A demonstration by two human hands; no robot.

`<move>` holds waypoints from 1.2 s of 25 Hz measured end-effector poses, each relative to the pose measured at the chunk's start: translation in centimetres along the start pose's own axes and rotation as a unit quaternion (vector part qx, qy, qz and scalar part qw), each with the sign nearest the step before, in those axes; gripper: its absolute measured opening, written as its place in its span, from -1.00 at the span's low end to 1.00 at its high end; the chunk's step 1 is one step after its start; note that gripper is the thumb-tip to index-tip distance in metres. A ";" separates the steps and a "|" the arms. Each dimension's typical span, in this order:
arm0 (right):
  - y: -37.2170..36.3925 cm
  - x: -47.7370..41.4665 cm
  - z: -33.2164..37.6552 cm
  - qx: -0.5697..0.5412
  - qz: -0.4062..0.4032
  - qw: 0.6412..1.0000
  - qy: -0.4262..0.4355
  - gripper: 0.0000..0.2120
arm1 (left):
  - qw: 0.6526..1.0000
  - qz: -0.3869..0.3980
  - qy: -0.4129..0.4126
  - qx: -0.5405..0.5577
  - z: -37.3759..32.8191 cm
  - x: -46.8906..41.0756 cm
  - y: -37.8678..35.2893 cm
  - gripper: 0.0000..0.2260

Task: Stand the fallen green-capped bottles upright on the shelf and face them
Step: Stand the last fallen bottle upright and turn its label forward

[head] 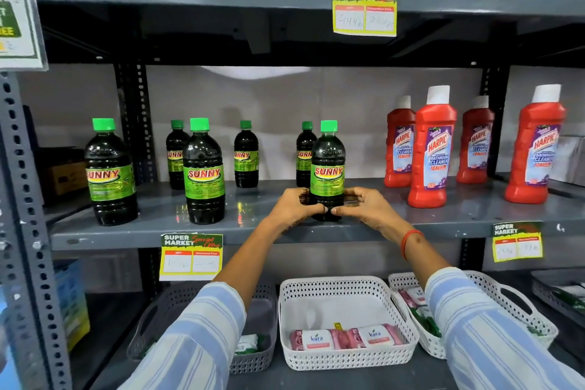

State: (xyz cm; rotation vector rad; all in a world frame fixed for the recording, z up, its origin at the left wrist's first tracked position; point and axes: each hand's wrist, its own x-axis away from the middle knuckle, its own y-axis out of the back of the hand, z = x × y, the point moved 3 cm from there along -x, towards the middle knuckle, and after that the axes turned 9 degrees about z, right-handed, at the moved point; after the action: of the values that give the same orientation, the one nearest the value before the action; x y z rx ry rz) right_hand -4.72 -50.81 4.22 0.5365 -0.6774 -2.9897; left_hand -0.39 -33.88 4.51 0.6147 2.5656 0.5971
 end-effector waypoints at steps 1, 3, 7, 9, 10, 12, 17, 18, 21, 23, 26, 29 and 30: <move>0.0 0.0 0.0 0.006 -0.006 1.000 -0.002 -0.51 | 1.000 0.004 -0.002 0.001 0.0 0.0 0.1 -0.75; 0.0 0.0 0.0 0.020 -0.007 1.000 -0.012 -0.50 | 1.000 0.014 -0.005 0.004 0.1 0.0 0.2 -0.75; -0.9 0.5 1.0 0.121 -0.065 0.991 -0.005 -0.34 | 0.999 0.029 -0.032 -0.026 -0.6 0.6 0.2 -0.61; -2.5 1.8 2.9 0.211 -0.240 0.944 0.082 -0.30 | 0.990 -0.046 -0.093 -0.099 -1.1 2.3 1.3 -0.43; -4.0 2.7 4.3 0.237 -0.320 0.905 0.149 -0.34 | 0.974 -0.113 -0.138 -0.142 -1.2 3.7 2.3 -0.34; -8.0 2.8 7.2 0.255 -0.352 0.866 0.246 -0.46 | 0.908 -0.264 -0.214 -0.245 -0.7 7.2 5.4 -0.18; -17.5 -4.1 9.2 0.077 -0.078 0.988 0.108 -0.55 | 0.924 -0.327 -0.102 -0.169 5.2 11.1 15.1 -0.05; -18.5 -5.0 8.9 0.055 -0.042 0.995 0.071 -0.53 | 0.954 -0.267 -0.089 -0.105 6.3 10.8 16.6 -0.15; -19.7 -6.1 8.2 0.015 0.037 0.998 0.041 -0.55 | 0.991 -0.118 -0.054 -0.020 7.7 10.0 18.6 -0.68; -19.5 -6.2 8.2 0.031 0.063 0.997 0.034 -0.55 | 0.994 -0.093 -0.051 -0.009 7.5 9.5 18.7 -0.79; -18.1 -5.8 7.7 0.038 0.060 0.997 0.016 -0.56 | 0.996 -0.081 -0.042 0.004 7.1 8.8 17.4 -0.74; -16.6 -5.1 7.3 0.013 0.071 0.997 0.012 -0.59 | 0.995 -0.093 -0.028 0.019 6.9 8.2 15.8 -0.63; -16.4 -5.0 7.2 0.010 0.074 0.997 0.015 -0.59 | 0.994 -0.100 -0.029 0.021 6.8 8.2 15.6 -0.64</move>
State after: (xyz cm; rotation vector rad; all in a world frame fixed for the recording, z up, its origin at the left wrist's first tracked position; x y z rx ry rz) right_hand -1.67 -32.48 5.00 0.5062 -0.7121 -2.8359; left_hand 1.33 -15.13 4.20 0.3769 2.5515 0.4521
